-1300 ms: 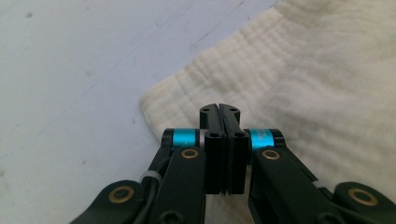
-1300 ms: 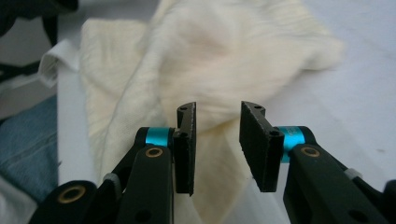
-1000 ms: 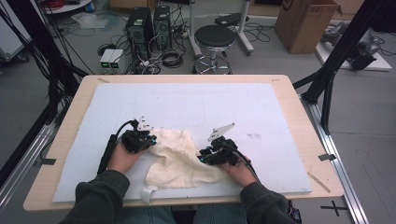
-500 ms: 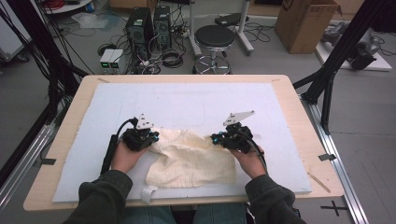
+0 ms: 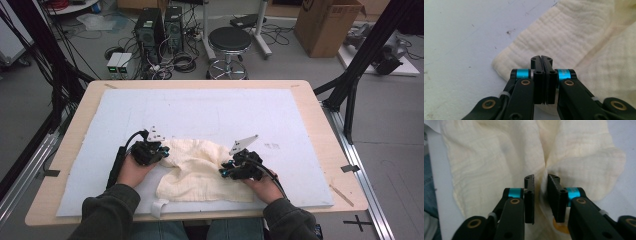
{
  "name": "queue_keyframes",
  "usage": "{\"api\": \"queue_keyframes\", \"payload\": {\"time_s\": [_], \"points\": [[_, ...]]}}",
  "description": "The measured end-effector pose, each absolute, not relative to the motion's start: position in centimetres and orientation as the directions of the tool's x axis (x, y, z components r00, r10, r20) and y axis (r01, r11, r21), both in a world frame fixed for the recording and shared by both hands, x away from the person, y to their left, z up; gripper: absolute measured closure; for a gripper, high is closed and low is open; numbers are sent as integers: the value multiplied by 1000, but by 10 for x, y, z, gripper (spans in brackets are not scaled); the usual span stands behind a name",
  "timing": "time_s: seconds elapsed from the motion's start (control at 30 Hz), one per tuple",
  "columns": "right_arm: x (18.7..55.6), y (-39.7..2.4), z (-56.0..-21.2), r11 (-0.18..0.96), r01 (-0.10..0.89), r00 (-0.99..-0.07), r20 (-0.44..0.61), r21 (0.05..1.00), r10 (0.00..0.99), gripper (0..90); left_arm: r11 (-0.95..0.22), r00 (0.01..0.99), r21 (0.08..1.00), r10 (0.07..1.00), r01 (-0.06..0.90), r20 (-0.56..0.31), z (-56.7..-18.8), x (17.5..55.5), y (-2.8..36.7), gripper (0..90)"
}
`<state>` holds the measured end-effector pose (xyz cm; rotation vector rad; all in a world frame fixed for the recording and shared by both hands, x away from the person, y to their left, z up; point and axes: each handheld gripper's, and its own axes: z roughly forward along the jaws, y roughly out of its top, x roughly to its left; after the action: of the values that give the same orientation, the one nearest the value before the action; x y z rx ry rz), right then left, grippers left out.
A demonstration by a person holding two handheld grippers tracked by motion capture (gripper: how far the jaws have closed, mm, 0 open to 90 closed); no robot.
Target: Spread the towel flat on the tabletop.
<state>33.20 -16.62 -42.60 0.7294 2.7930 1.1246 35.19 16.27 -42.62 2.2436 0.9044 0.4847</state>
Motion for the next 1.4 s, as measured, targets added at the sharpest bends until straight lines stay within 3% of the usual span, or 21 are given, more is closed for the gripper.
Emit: {"api": "queue_keyframes", "payload": {"time_s": [0.13, 0.33, 0.5, 0.7, 0.77, 0.8, 1.03, 1.17, 1.27, 1.3, 1.4], "points": [[335, -176, -408, 563, 394, -887, 140, 727, 440, 619, -544, 693, 689, 716, 480, 83, -429, 353, 161, 882], [359, -198, -389, 444, 426, -839, 161, 788, 519, 630, -540, 693, 683, 718, 491, 70, -431, 355, 162, 882], [379, -199, -409, 467, 513, -789, 182, 720, 586, 640, -537, 691, 684, 720, 493, 67, -432, 356, 162, 882], [386, -198, -432, 481, 596, -767, 281, 643, 577, 643, -541, 693, 684, 717, 489, 72, -432, 356, 162, 882], [386, -197, -436, 495, 606, -772, 309, 622, 556, 751, -537, 690, 685, 720, 492, 68, -432, 356, 161, 882], [386, -196, -436, 516, 581, -795, 301, 629, 527, 844, -537, 690, 685, 720, 492, 68, -432, 356, 161, 882], [383, -203, -414, 531, 508, -817, 186, 678, 545, 851, -532, 680, 699, 728, 477, 90, -431, 356, 159, 882], [391, -200, -397, 540, 483, -780, 60, 689, 622, 847, -522, 669, 708, 737, 476, 94, -432, 358, 156, 882], [401, -192, -405, 561, 495, -745, -8, 664, 667, 795, -502, 659, 717, 748, 484, 79, -433, 360, 156, 876], [406, -191, -410, 558, 512, -741, 7, 653, 672, 717, -502, 659, 717, 748, 484, 79, -433, 360, 156, 855], [413, -195, -413, 515, 531, -729, 52, 673, 683, 670, -455, 638, 742, 768, 492, 48, -428, 362, 164, 737]]}}
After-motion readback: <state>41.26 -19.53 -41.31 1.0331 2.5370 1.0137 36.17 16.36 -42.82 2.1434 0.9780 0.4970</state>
